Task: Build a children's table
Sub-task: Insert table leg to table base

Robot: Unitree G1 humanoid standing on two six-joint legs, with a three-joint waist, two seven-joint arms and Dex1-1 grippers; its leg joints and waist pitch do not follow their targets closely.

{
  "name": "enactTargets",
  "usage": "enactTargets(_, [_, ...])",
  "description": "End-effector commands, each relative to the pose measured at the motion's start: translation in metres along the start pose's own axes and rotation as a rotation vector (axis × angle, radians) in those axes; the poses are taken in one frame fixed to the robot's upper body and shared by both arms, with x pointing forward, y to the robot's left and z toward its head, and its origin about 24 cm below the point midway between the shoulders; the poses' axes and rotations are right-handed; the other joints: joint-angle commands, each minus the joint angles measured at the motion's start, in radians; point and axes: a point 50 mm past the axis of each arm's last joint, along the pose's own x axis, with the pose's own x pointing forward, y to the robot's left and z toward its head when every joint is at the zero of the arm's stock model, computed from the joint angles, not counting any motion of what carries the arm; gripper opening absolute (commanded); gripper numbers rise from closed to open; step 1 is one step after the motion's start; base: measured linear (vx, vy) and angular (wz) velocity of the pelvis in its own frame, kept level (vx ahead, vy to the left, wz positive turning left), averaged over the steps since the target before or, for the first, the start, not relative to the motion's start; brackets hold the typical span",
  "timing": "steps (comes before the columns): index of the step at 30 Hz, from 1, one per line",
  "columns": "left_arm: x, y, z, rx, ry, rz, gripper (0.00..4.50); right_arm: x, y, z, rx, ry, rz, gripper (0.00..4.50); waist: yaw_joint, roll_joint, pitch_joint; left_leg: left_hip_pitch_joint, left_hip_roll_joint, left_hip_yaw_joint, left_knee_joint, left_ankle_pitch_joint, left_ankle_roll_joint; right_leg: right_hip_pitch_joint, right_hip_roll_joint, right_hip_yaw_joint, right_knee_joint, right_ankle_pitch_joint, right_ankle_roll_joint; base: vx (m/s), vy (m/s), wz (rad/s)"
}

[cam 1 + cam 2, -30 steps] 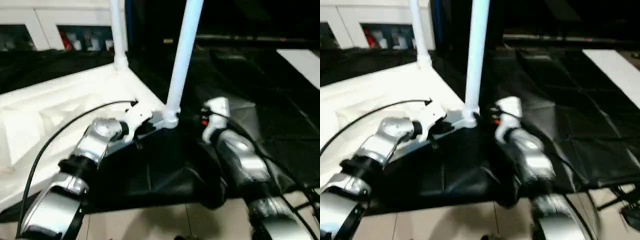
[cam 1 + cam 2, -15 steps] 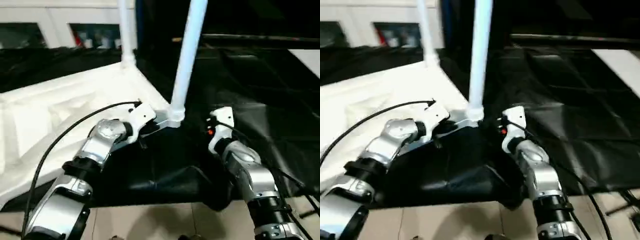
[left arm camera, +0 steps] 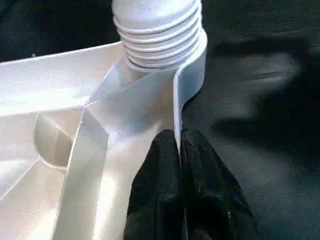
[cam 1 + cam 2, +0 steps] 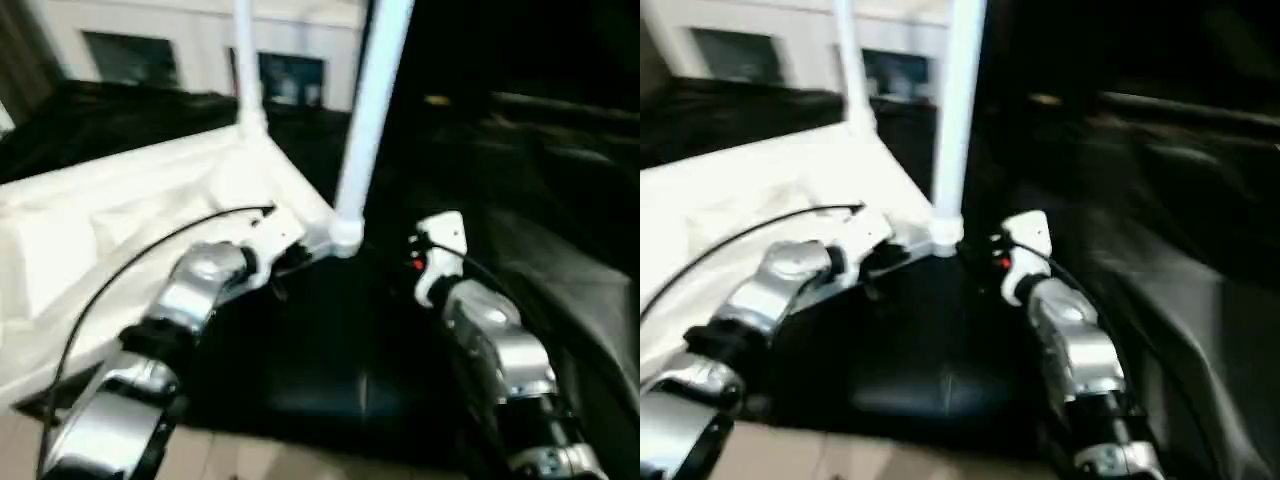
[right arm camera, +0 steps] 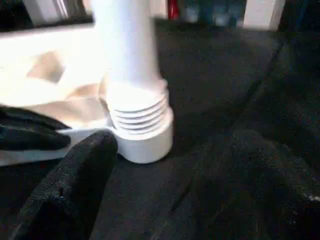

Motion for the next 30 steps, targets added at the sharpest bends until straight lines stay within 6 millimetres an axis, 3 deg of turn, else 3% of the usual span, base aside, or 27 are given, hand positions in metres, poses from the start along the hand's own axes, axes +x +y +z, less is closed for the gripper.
enactTargets(1, [0.008, -0.011, 0.020, 0.060, -0.083, -0.071, 0.00, -0.009, -0.012, 0.001, -0.002, 0.002, -0.027, 4.03, -0.044, -0.013, -0.112, 0.191, 0.130, -0.115, 0.019, 0.815, 0.572, -0.143, -0.053, 0.087, -0.030, 0.144, 0.067, 0.133, -0.180, -0.27])
enactTargets(2, [0.008, -0.011, 0.020, 0.060, -0.083, -0.071, 0.00, -0.009, -0.012, 0.001, -0.002, 0.002, -0.027, 4.03, -0.035, -0.042, -0.118, 0.130, 0.046, -0.072, 0.068, 0.831, 0.450, -0.097, -0.073, 0.125, -0.069, 0.360, 0.066, 0.075, -0.149, 0.11])
enactTargets(3, [0.008, -0.011, 0.020, 0.065, -0.084, -0.078, 0.00, -0.010, -0.012, 0.001, -0.005, 0.001, -0.022, 4.03, 0.076, -0.084, -0.111, -0.142, -0.073, 0.052, 0.146, 0.172, 0.190, 0.138, -0.095, 0.219, -0.053, 1.440, 0.066, 0.075, -0.149, 0.11])
enactTargets(4, [0.007, -0.012, 0.020, 0.058, -0.100, -0.089, 0.00, -0.011, -0.011, 0.002, -0.011, 0.000, -0.006, 4.03, 0.083, -0.078, -0.108, -0.143, -0.047, 0.058, 0.139, 0.119, 0.131, 0.117, -0.089, 0.219, -0.035, 1.738, 0.025, 0.074, -0.013, 0.57])
enactTargets(5, [0.007, -0.012, 0.020, 0.055, -0.104, -0.093, 0.00, -0.011, -0.011, 0.002, -0.012, 0.000, 0.000, 4.03, 0.085, -0.076, -0.110, -0.145, -0.037, 0.066, 0.113, 0.142, 0.093, 0.121, -0.052, 0.194, -0.008, 1.867, -0.013, -0.037, 0.087, 0.24])
enactTargets(6, [0.005, -0.012, 0.019, 0.050, -0.106, -0.126, 0.00, -0.014, -0.010, 0.005, -0.022, -0.003, 0.039, 4.03, 0.092, -0.019, -0.105, -0.135, -0.014, 0.081, 0.040, 0.290, 0.078, 0.098, 0.013, 0.128, 0.004, 1.627, 0.005, -0.037, 0.087, 0.24])
enactTargets(7, [0.003, -0.013, 0.018, 0.055, -0.103, -0.151, 0.00, -0.015, -0.010, 0.006, -0.025, -0.001, 0.059, 4.03, 0.078, 0.007, -0.105, -0.108, 0.052, 0.062, 0.038, 0.327, 0.131, 0.059, -0.006, 0.105, -0.008, 1.287, 0.005, -0.136, 0.084, -0.11])
enactTargets(8, [0.003, -0.014, 0.018, 0.058, -0.102, -0.164, 0.00, -0.016, -0.010, 0.006, -0.027, 0.001, 0.069, 4.03, 0.078, 0.007, -0.105, -0.108, 0.052, 0.062, 0.038, 0.327, 0.131, 0.059, -0.006, 0.105, -0.008, 1.287, 0.005, -0.099, 0.031, -0.05])
enactTargets(9, [0.002, -0.014, 0.019, 0.065, -0.106, -0.175, 0.00, -0.017, -0.010, 0.007, -0.032, 0.001, 0.081, 4.03, 0.085, 0.001, -0.092, -0.088, 0.074, 0.067, 0.031, 0.218, 0.103, 0.046, -0.015, 0.102, -0.045, 0.909, -0.006, -0.099, 0.031, -0.05])
enactTargets(10, [0.001, -0.015, 0.019, 0.065, -0.109, -0.201, 0.00, -0.020, -0.011, 0.009, -0.045, 0.001, 0.106, 4.03, 0.085, -0.004, -0.090, -0.085, 0.076, 0.071, 0.023, 0.167, 0.095, 0.051, -0.021, 0.108, -0.056, 0.818, -0.020, -0.062, 0.018, 0.02])
enactTargets(11, [0.000, -0.016, 0.019, 0.068, -0.109, -0.213, 0.00, -0.021, -0.011, 0.010, -0.049, 0.002, 0.118, 4.03, 0.094, -0.005, -0.083, -0.084, 0.080, 0.078, 0.008, 0.090, 0.076, 0.056, -0.027, 0.110, -0.076, 0.648, -0.047, -0.073, 0.045, 0.07])
enactTargets(12, [-0.001, -0.017, 0.019, 0.071, -0.109, -0.228, 0.00, -0.022, -0.012, 0.010, -0.054, 0.005, 0.132, 4.03, 0.101, 0.000, -0.074, -0.072, 0.092, 0.086, -0.005, 0.003, 0.051, 0.043, -0.029, 0.111, -0.095, 0.443, -0.087, -0.073, 0.045, 0.07])
enactTargets(14, [-0.002, -0.019, 0.020, 0.104, -0.111, -0.269, 0.00, -0.028, -0.013, 0.013, -0.088, 0.008, 0.190, 4.03, 0.101, 0.004, -0.069, -0.066, 0.104, 0.089, -0.019, -0.058, 0.033, 0.044, -0.034, 0.109, -0.107, 0.271, -0.137, -0.074, 0.042, 0.04])
enactTargets(15, [-0.004, -0.021, 0.020, 0.118, -0.119, -0.298, 0.00, -0.031, -0.014, 0.014, -0.065, 0.017, 0.235, 4.34, 0.099, 0.003, -0.069, -0.066, 0.107, 0.099, -0.024, -0.066, 0.026, 0.044, -0.036, 0.110, -0.114, 0.180, -0.174, -0.074, 0.043, 0.03])
enactTargets(19, [-0.008, -0.026, 0.023, 0.132, -0.137, -0.399, 0.00, -0.045, -0.021, 0.020, -0.088, 0.040, 0.373, 4.45, 0.103, -0.006, -0.063, -0.073, 0.104, 0.112, -0.027, -0.107, 0.027, 0.040, -0.048, 0.106, -0.132, 0.038, -0.183, -0.050, 0.031, -0.01])
enactTargets(21, [-0.010, -0.026, 0.024, 0.154, -0.145, -0.424, 0.00, -0.050, -0.021, 0.021, -0.112, 0.075, 0.437, 4.45, 0.109, -0.006, -0.061, -0.065, 0.103, 0.124, -0.026, -0.124, 0.029, 0.025, -0.047, 0.106, -0.141, -0.020, -0.184, -0.066, 0.046, 0.04])
enactTargets(23, [-0.011, -0.028, 0.025, 0.166, -0.140, -0.453, 0.00, -0.052, -0.020, 0.019, -0.137, 0.105, 0.478, 4.45, 0.111, -0.006, -0.061, -0.070, 0.104, 0.125, -0.029, -0.127, 0.028, 0.025, -0.051, 0.104, -0.143, -0.048, -0.180, 0.000, 0.000, 0.00])
enactTargets(30, [-0.012, -0.038, 0.030, 0.197, -0.150, -0.545, 0.00, -0.044, -0.019, 0.013, -0.259, 0.147, 0.476, 4.45, 0.123, -0.011, -0.065, -0.068, 0.104, 0.133, -0.030, -0.123, 0.023, 0.012, -0.054, 0.103, -0.141, -0.021, -0.179, 0.000, 0.000, 0.00])
